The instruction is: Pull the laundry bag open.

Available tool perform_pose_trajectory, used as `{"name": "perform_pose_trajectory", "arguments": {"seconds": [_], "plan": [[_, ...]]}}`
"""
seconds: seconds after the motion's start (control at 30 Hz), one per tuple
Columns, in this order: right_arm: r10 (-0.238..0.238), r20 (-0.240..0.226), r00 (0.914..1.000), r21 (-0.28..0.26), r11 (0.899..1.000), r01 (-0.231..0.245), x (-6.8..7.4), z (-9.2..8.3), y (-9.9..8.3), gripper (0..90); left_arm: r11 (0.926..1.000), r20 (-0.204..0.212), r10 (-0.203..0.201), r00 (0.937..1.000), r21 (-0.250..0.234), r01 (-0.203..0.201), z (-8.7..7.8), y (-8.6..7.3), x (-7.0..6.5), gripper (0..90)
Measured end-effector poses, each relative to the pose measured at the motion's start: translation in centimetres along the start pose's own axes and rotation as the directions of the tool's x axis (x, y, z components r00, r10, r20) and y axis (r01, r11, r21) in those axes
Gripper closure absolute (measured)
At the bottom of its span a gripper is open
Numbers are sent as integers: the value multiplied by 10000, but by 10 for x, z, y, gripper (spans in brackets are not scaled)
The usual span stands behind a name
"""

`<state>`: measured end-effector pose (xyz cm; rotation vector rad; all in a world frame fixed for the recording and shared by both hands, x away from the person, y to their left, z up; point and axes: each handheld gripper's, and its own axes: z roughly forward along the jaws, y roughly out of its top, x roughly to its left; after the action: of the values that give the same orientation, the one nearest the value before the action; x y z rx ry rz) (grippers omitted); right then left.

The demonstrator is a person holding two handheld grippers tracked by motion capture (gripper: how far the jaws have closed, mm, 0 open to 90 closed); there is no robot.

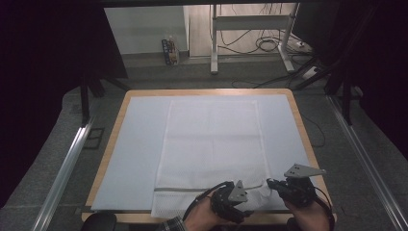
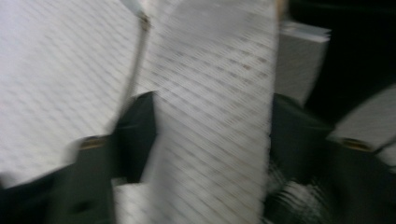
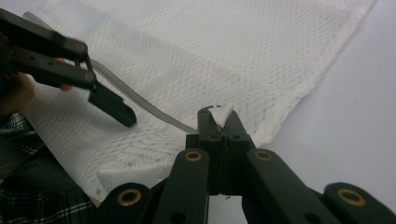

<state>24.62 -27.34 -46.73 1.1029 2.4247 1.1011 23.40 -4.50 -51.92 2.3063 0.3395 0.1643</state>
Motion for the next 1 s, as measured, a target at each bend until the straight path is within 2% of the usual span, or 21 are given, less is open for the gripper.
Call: {"name": "perform_pose_trajectory", "arguments": {"seconds": [0.07,0.1,0.17,0.23,0.3,0.33,0.37,0.4,0.43,0.47,0.5,0.57,0.7,0.8,0.9,0.93,1.0], "plan": [[15,-11,10000,-9,10000,-15,0,0,0,882,10000,-32,53,10000,83,-53,2,1,3,642],[8,-7,10000,2,10000,-8,-1,0,0,882,9999,151,-111,9998,-31,111,3,0,5,716],[45,-9,10000,49,10000,-45,-2,0,-1,880,9992,405,-398,9984,-89,402,2,-1,10,818],[77,-154,9999,164,9998,-74,-3,1,-2,858,9973,513,-633,9967,-337,651,-1,-3,14,869],[75,-194,9998,330,9994,-68,-3,2,-2,823,9965,547,-711,9960,-400,733,-2,-3,16,881],[56,-47,10000,520,9986,-54,-5,1,-3,700,9953,605,-815,9948,-473,844,-4,-4,19,881],[56,-47,10000,520,9986,-54,-5,1,-3,700,9928,621,-1014,9929,-580,1051,-4,-4,19,881],[189,-35,9998,664,9976,-186,-9,-2,-3,622,9914,636,-1097,9919,-644,1137,-5,-4,21,881],[189,-35,9998,664,9976,-186,-9,-2,-3,622,9905,669,-1138,9913,-698,1184,-6,-5,22,881],[466,-115,9988,738,9962,-457,-12,-9,-4,548,9900,645,-1176,9910,-700,1221,-6,-5,24,882],[466,-115,9988,738,9962,-457,-12,-9,-4,548,9900,645,-1176,9910,-700,1221,-6,-5,24,881],[753,-264,9968,883,9934,-727,-14,-16,-8,466,9875,560,-1273,9903,-868,1318,-7,-5,25,882],[864,-920,9920,1467,9865,-723,-12,-13,-15,389,9866,517,-1278,9905,-957,1323,-9,-5,28,880],[1236,-1522,9806,1842,9783,-947,-8,-3,-20,342,9885,606,-1161,9914,-903,1213,-9,-4,26,880],[1455,-1907,9708,2014,9737,-1064,-7,6,-22,298,9909,652,-996,9929,-839,1049,-7,-4,23,877],[1535,-2082,9660,2037,9728,-1107,-7,7,-23,288,9956,689,-686,9953,-591,727,-4,-3,19,875],[1690,-2398,9560,2016,9719,-1212,-7,8,-23,262,9980,629,-436,9971,-426,464,1,-4,15,871]]}}
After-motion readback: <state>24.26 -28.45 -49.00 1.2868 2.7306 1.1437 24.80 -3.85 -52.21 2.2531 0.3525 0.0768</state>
